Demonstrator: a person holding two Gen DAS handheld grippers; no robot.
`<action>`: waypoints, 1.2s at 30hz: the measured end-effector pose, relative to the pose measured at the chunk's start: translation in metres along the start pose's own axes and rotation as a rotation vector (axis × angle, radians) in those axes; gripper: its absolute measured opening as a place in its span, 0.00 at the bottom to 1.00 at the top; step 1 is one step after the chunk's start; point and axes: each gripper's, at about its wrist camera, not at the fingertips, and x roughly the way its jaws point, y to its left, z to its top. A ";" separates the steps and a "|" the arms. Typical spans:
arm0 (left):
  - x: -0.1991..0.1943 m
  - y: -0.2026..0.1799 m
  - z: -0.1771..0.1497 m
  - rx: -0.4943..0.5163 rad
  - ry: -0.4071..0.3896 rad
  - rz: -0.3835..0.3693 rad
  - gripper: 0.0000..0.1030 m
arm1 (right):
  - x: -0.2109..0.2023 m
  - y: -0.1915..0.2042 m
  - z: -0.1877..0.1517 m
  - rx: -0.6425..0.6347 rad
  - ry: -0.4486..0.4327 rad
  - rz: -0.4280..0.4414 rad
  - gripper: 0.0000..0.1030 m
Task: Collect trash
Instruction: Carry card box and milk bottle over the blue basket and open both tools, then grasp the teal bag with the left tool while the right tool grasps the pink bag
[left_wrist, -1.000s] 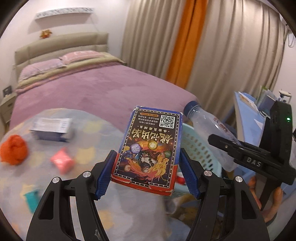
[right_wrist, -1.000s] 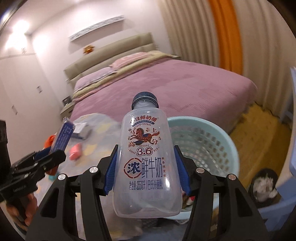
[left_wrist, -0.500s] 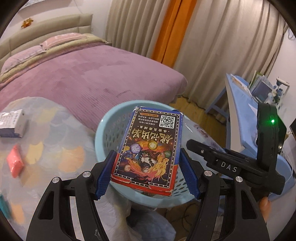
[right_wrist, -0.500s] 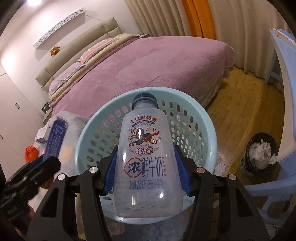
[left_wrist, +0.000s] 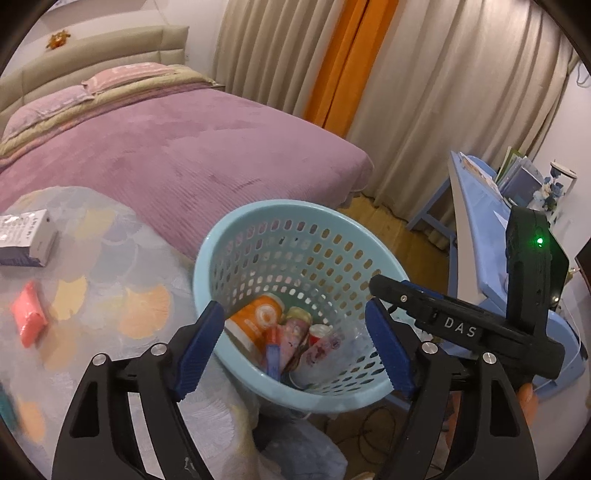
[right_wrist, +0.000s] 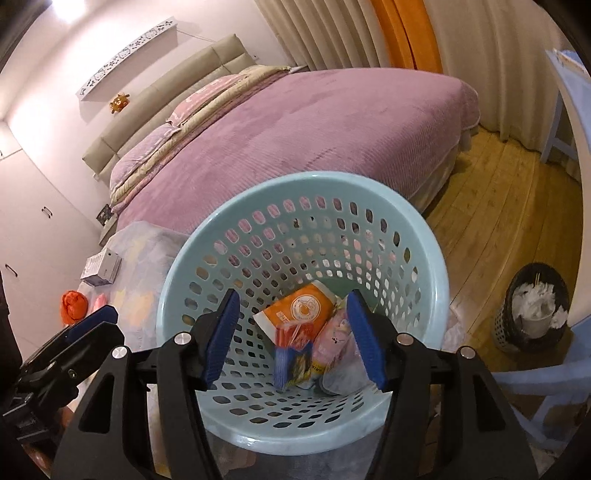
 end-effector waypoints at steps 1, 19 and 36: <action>-0.003 0.002 0.000 -0.005 -0.005 0.000 0.74 | -0.002 0.004 0.000 -0.009 -0.003 0.003 0.55; -0.100 0.079 -0.037 -0.181 -0.173 0.126 0.74 | -0.018 0.104 -0.017 -0.251 -0.040 0.090 0.55; -0.148 0.206 -0.101 -0.410 -0.132 0.479 0.82 | 0.025 0.233 -0.057 -0.500 0.050 0.189 0.55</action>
